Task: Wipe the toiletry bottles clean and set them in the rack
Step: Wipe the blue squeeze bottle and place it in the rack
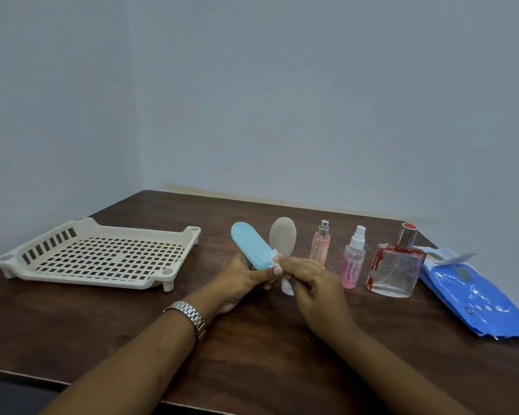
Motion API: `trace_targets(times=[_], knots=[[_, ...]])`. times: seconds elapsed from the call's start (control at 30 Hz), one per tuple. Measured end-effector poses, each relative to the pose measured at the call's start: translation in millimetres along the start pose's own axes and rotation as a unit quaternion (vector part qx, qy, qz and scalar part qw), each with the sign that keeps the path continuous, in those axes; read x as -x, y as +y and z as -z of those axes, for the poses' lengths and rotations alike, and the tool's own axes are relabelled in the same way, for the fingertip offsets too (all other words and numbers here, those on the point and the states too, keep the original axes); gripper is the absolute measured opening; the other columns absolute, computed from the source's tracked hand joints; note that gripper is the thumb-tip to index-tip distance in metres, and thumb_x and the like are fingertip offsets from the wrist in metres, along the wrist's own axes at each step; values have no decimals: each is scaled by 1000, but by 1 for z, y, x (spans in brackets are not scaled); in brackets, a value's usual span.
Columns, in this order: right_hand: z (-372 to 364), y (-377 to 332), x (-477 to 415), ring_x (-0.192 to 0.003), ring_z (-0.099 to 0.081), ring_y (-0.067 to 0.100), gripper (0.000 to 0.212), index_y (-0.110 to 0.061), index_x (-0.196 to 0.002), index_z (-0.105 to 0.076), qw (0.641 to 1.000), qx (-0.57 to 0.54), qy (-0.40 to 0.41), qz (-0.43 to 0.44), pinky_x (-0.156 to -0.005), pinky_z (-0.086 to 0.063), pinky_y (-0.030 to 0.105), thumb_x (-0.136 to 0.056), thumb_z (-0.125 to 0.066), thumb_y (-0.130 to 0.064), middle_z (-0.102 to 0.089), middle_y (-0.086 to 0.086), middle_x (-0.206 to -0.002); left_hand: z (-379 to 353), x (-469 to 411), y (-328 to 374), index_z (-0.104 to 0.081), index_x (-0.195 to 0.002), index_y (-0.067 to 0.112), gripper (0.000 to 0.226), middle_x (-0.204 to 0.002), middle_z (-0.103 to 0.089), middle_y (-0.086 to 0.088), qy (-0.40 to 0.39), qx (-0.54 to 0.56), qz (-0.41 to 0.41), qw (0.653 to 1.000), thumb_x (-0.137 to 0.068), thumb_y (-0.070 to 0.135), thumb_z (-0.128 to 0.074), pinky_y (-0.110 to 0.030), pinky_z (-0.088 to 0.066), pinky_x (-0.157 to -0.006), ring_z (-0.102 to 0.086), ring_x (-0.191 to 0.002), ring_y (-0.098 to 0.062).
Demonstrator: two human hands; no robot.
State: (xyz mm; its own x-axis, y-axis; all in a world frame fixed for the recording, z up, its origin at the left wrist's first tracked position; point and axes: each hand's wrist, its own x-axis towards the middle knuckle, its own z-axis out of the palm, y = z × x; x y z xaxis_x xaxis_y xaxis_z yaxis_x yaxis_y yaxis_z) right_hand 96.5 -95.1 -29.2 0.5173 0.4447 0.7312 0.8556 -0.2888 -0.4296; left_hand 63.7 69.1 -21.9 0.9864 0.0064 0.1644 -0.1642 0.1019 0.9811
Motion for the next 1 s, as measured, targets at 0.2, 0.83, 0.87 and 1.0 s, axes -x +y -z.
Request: trace_targets(times=[0.2, 0.83, 0.87, 1.0], knots=[[4, 4, -8, -101, -59, 1, 32, -20, -108, -69, 1000, 10, -8, 28, -88, -48, 15, -84, -55, -4, -62, -16, -109, 0, -3, 1, -55, -109, 6, 50, -87, -65, -8, 19, 14, 16, 1000, -65, 23, -73, -21, -51, -58, -62, -68, -7], [1, 18, -11, -103, -56, 1, 31, -15, -108, -70, 997, 11, -14, 73, -91, -43, 10, -85, -49, -16, -64, -10, -110, 1, -6, 2, -59, -99, 11, 19, -82, -70, 2, -2, 37, 44, 998, -83, 3, -63, -17, -51, -58, -63, -74, -8], [2, 19, -11, -102, -56, 1, 31, -15, -107, -70, 997, 15, -15, 77, -91, -43, 10, -84, -48, -16, -65, -9, -110, 1, -6, 2, -59, -100, 11, 20, -82, -70, 2, -4, 34, 45, 998, -83, 2, -63, -17, -51, -58, -64, -73, -7], [2, 24, -13, -98, -57, 1, 30, -16, -106, -71, 999, 34, -2, 33, -88, -50, 21, -83, -56, -4, -69, -5, -107, 0, -6, 2, -58, -106, 16, 27, -91, -71, 3, -6, 30, 46, 998, -84, 1, -63, -18, -53, -62, -66, -81, -7]])
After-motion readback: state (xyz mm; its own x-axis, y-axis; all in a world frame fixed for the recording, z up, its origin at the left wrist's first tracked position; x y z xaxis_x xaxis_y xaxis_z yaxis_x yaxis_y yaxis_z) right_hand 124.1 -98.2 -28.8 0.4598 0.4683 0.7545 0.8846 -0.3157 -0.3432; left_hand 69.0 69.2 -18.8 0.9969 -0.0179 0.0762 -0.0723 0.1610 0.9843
